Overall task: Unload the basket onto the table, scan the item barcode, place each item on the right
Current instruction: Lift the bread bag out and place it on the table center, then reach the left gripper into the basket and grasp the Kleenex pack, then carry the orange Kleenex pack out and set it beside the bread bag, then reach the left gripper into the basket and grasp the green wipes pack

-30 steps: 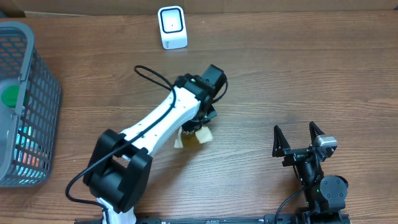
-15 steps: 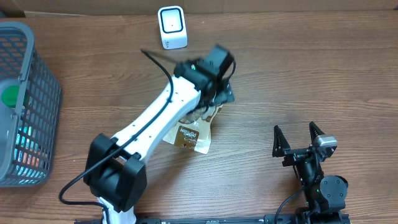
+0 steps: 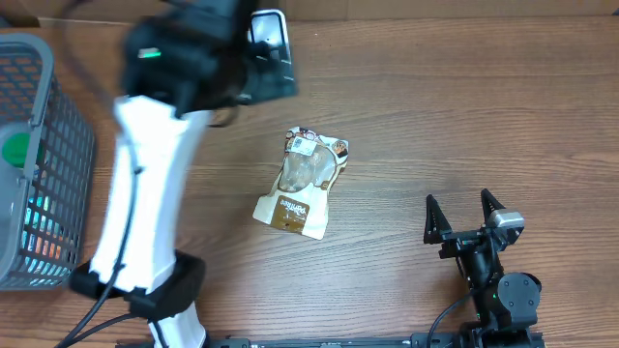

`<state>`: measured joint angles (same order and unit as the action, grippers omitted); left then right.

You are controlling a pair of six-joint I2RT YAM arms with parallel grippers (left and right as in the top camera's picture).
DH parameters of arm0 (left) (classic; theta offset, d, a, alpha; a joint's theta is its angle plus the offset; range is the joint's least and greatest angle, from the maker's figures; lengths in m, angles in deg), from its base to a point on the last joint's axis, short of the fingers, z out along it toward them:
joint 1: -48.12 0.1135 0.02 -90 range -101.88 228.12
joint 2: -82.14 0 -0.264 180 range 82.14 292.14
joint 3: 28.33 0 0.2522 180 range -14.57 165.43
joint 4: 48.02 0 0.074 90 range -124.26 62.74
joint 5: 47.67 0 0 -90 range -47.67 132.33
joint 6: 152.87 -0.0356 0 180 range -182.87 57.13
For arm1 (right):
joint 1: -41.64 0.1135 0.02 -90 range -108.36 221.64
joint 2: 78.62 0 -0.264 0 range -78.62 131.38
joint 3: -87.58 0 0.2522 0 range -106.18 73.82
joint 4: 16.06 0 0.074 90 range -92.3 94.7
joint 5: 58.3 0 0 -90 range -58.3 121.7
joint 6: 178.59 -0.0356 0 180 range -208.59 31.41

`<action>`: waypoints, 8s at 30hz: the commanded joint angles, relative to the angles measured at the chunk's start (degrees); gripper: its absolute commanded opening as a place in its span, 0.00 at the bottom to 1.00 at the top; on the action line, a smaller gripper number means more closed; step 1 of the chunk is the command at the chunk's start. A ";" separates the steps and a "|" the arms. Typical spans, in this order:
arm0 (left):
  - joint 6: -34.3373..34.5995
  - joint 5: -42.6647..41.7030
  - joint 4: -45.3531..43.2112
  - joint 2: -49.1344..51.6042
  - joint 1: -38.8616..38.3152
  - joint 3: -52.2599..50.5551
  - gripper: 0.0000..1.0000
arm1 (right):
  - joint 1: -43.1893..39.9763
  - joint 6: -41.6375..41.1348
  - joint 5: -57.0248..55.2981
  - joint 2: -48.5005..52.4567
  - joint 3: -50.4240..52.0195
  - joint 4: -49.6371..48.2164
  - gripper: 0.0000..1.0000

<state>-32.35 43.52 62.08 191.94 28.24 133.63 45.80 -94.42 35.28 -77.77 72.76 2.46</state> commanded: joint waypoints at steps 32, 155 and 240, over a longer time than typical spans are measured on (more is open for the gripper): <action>-8.02 -5.66 -1.25 -13.16 67.36 -19.32 0.97 | 0.33 -0.11 -0.52 -0.68 0.61 -0.20 1.00; -8.66 1.01 -29.33 -0.15 5.38 -63.73 0.43 | 0.33 -0.11 -0.52 -0.68 0.61 -0.20 1.00; -27.36 -2.51 -37.90 6.71 75.73 -66.51 0.88 | 0.33 -0.11 -0.52 -0.68 0.61 -0.20 1.00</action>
<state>-58.67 41.89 24.20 196.66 104.04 67.64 45.80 -94.42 35.30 -77.77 72.76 2.43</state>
